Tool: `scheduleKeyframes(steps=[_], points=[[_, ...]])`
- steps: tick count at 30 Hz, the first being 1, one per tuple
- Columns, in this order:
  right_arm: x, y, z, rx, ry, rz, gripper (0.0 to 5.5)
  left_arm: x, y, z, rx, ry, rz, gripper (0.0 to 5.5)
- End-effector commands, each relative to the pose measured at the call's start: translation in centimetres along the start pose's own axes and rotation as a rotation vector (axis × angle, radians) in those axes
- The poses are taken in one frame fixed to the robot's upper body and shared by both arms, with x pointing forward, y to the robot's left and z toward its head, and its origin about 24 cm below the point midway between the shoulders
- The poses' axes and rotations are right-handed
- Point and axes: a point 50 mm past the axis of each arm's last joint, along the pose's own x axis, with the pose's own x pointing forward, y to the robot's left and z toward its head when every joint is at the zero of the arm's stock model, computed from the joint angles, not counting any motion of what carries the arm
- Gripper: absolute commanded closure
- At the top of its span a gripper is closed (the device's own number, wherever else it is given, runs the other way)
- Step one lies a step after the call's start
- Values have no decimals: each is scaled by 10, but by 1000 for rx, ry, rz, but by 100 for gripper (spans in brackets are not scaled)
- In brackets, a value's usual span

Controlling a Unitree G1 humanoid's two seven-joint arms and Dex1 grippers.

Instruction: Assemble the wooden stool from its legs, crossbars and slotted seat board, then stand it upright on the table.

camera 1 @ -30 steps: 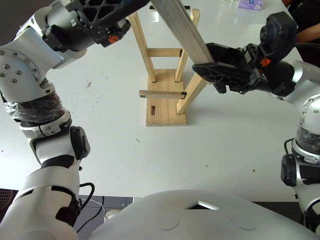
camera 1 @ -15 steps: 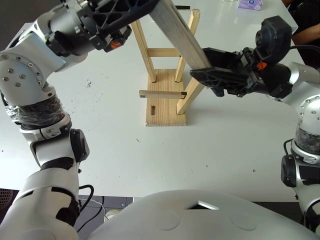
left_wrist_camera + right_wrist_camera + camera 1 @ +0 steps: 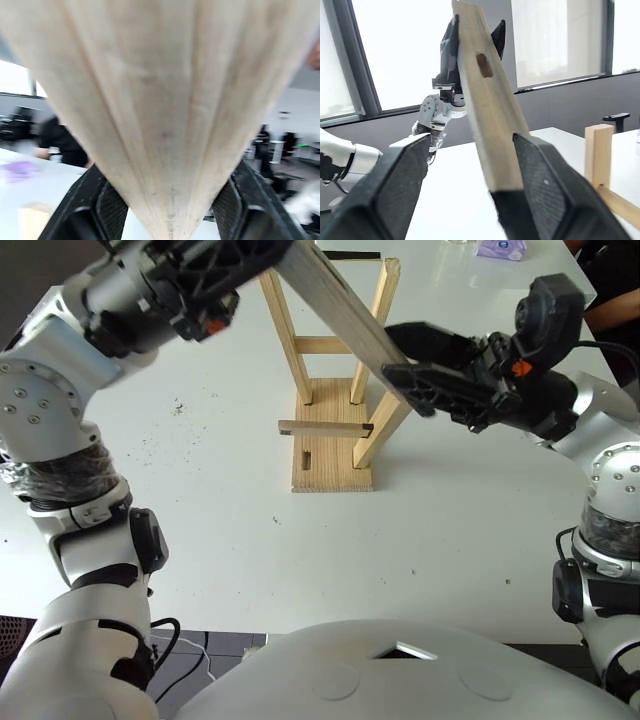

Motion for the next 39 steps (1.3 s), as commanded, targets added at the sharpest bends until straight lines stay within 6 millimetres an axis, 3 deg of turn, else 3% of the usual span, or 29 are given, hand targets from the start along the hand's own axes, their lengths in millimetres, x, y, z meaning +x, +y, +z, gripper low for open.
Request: scheduleKeyframes(steps=[1,6,8,11,23,33,39], points=[[-5,-15,19,-65,-79,-101,251,-23,2,9,123,13,124,345],[-13,-25,36,-86,-191,-208,251,-68,2,-16,214,113,293,345],[-21,-34,35,-84,-173,-261,251,-79,3,-30,220,121,361,345],[-14,-44,35,-84,-135,-271,251,-99,-3,-55,209,162,417,345],[5,-72,35,-119,-20,-222,251,-120,5,-126,127,261,427,345],[0,-76,27,-136,-9,-251,251,-123,-13,-148,49,451,305,345],[-7,-74,17,-135,-26,-296,251,-122,-13,-134,59,513,241,345]])
